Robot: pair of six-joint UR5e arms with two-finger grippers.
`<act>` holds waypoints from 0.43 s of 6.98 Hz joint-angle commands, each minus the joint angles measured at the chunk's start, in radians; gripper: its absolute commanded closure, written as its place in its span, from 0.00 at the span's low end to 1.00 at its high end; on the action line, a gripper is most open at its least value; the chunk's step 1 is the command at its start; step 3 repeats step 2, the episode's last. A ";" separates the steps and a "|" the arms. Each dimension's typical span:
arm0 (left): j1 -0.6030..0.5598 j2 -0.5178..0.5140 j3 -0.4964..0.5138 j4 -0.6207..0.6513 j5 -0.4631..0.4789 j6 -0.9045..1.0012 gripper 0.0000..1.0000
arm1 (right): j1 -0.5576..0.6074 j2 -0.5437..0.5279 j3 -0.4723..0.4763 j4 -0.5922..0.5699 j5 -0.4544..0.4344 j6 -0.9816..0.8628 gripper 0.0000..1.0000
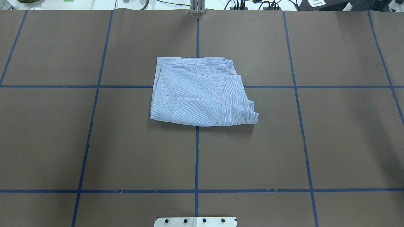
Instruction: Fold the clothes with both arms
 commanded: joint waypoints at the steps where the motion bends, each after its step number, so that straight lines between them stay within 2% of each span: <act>1: 0.001 0.001 -0.009 0.000 -0.003 -0.002 0.00 | 0.001 0.000 0.005 0.000 0.007 -0.006 0.00; 3: 0.001 0.001 -0.006 0.000 -0.003 -0.002 0.00 | 0.000 0.000 0.008 0.000 0.016 -0.006 0.00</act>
